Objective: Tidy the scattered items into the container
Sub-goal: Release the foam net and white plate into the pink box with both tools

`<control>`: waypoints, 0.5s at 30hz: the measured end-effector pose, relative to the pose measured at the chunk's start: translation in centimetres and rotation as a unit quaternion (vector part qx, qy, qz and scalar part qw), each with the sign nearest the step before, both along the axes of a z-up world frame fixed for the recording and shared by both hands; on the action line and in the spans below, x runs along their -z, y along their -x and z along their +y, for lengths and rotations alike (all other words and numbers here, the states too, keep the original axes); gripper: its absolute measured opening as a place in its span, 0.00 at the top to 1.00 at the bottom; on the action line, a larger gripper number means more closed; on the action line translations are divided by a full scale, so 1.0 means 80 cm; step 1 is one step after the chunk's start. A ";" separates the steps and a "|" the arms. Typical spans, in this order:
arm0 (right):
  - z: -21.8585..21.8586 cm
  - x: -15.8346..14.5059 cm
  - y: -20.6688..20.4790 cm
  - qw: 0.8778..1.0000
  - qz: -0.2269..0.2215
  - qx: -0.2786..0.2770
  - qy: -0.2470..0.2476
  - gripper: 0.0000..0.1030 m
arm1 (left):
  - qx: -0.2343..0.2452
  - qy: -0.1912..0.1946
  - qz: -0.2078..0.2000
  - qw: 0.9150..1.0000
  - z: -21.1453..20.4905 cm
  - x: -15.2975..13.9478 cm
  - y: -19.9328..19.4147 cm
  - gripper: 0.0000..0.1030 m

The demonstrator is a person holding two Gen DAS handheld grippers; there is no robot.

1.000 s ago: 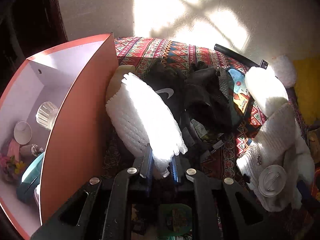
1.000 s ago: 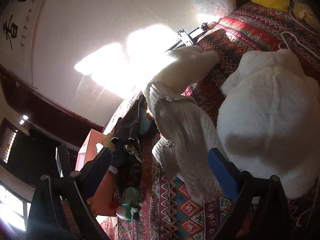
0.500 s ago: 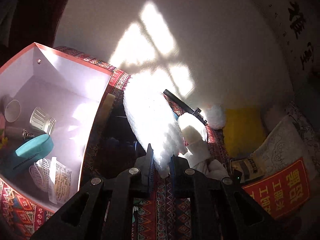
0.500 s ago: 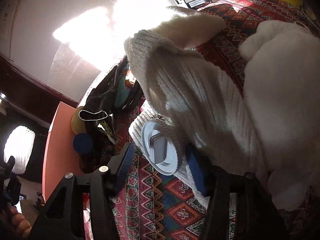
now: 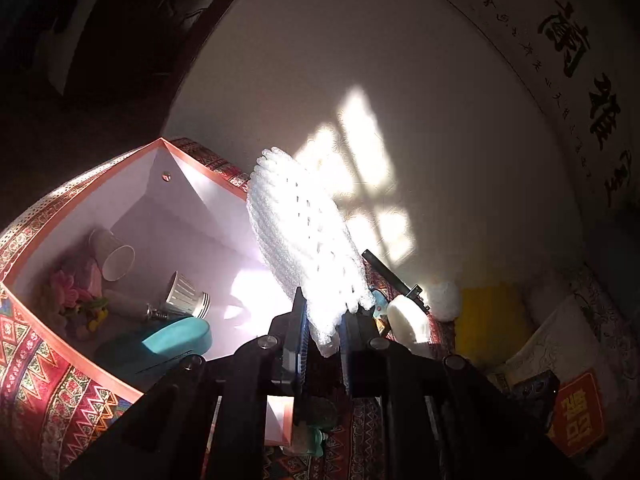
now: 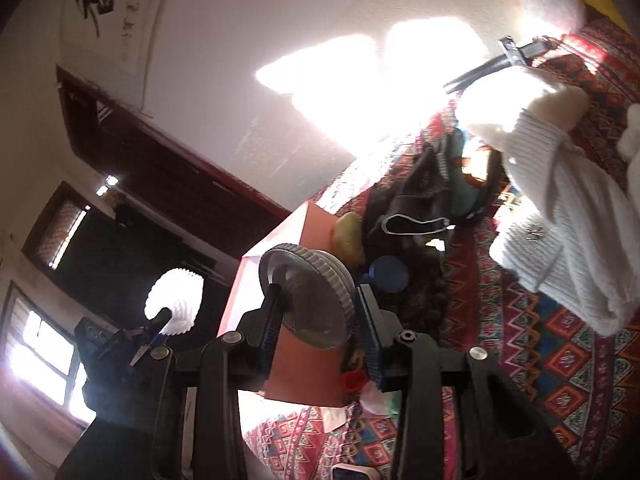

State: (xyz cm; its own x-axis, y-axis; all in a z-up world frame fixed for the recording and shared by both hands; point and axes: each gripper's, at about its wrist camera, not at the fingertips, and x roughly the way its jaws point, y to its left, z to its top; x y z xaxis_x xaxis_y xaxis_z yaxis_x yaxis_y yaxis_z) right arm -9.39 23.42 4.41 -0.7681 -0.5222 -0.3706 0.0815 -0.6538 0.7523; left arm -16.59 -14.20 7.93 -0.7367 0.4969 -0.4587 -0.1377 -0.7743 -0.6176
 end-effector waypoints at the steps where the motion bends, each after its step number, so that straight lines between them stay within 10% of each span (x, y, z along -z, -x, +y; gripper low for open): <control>1: -0.026 -0.014 0.006 1.000 0.013 -0.018 -0.003 0.66 | -0.008 -0.001 0.003 1.000 -0.011 -0.002 -0.002 0.90; 7: -0.172 -0.058 0.054 0.993 0.047 -0.107 -0.031 0.61 | -0.039 -0.019 -0.013 0.999 -0.069 0.012 0.007 0.84; 9: -0.201 -0.055 0.070 0.993 0.031 -0.105 -0.049 0.04 | -0.070 -0.017 -0.023 0.997 -0.087 0.015 0.006 0.49; 10: -0.207 -0.054 0.072 0.994 0.028 -0.093 -0.056 0.01 | -0.090 -0.019 -0.024 0.995 -0.096 0.016 0.003 0.16; 11: -0.207 -0.054 0.071 0.994 0.032 -0.086 -0.057 0.01 | -0.109 -0.024 -0.020 0.994 -0.105 0.016 0.000 0.05; 15: -0.180 -0.044 0.060 0.995 0.036 -0.073 -0.065 0.02 | -0.092 -0.025 -0.010 0.995 -0.109 0.011 -0.001 0.05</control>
State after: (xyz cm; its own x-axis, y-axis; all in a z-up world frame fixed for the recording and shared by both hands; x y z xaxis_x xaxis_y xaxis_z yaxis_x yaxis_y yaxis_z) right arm -14.20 9.03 7.90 -0.7147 -0.5815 -0.3887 0.2333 -0.7221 0.6512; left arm -16.52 -22.95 7.03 -0.8079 0.3776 -0.4525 0.0161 -0.7533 -0.6575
